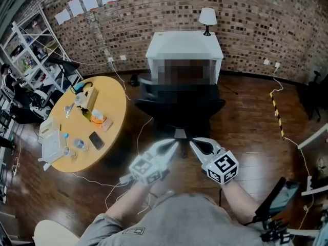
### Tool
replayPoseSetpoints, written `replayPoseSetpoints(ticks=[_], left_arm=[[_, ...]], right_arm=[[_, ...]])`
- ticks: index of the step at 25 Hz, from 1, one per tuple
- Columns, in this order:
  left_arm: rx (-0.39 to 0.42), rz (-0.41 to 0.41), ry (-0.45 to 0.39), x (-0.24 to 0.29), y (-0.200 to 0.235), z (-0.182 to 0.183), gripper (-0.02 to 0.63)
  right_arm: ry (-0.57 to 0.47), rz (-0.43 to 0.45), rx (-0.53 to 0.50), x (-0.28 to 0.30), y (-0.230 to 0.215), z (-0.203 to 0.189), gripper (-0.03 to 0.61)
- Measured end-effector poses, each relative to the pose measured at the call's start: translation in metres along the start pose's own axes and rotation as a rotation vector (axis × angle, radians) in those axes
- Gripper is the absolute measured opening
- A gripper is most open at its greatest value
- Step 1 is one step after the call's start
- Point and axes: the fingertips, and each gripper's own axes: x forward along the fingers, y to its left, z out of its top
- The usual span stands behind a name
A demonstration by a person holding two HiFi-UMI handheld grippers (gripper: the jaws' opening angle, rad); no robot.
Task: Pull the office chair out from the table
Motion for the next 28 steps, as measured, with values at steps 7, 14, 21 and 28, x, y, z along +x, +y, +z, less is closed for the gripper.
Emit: replayPoseSetpoints(ticks=[7,14,21,28], left_arm=[[0.028,-0.068,0.013,-0.015,0.020,0.016,0.002],[0.008,-0.116,0.032,-0.033,0.025,0.013,0.002],[0.017,-0.134,0.023,-0.036,0.029,0.013,0.002],[0.019,-0.132,0.012,-0.034,0.034,0.016,0.002]], right_arm=[[-0.041,-0.063,-0.007,0.026,0.011,0.016,0.012],[-0.035,-0.130,0.013,0.033,0.024,0.015,0.012],[-0.023,-0.152,-0.005,0.036,0.030,0.014,0.012],[-0.028,-0.145,-0.017,0.044,0.028,0.014,0.011]])
